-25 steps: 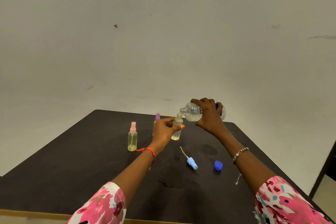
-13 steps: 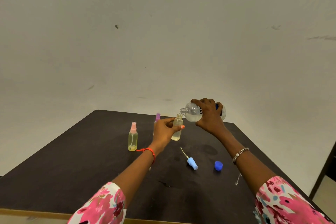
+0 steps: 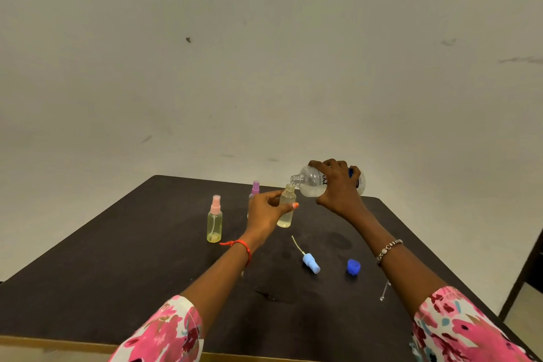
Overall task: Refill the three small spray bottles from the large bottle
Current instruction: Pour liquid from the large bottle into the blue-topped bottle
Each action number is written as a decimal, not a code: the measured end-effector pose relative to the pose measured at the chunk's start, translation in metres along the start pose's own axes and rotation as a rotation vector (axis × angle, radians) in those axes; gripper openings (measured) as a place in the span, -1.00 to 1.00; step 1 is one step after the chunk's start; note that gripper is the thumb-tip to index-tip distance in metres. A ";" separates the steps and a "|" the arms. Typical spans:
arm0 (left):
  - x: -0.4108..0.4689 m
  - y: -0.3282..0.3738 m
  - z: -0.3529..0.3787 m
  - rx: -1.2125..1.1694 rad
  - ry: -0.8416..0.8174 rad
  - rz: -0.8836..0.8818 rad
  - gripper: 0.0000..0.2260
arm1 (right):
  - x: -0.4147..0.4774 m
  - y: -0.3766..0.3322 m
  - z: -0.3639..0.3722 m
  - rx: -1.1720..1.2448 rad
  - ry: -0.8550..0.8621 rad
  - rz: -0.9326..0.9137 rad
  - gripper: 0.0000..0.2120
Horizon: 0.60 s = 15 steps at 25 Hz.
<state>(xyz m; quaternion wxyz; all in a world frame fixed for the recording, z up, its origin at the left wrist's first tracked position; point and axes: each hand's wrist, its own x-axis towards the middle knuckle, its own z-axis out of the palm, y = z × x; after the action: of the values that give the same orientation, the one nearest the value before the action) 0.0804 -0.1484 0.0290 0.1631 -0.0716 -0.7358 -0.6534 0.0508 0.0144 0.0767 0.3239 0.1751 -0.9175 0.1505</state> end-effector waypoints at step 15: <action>0.012 -0.018 0.012 -0.065 -0.036 -0.034 -0.61 | -0.010 0.035 0.024 0.491 -0.016 0.339 -0.31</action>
<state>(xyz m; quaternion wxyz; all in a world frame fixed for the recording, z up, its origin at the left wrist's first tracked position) 0.0617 -0.1401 0.0152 0.1361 -0.0760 -0.7180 -0.6784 0.0304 0.0385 0.0464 0.2348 0.0939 -0.8723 0.4186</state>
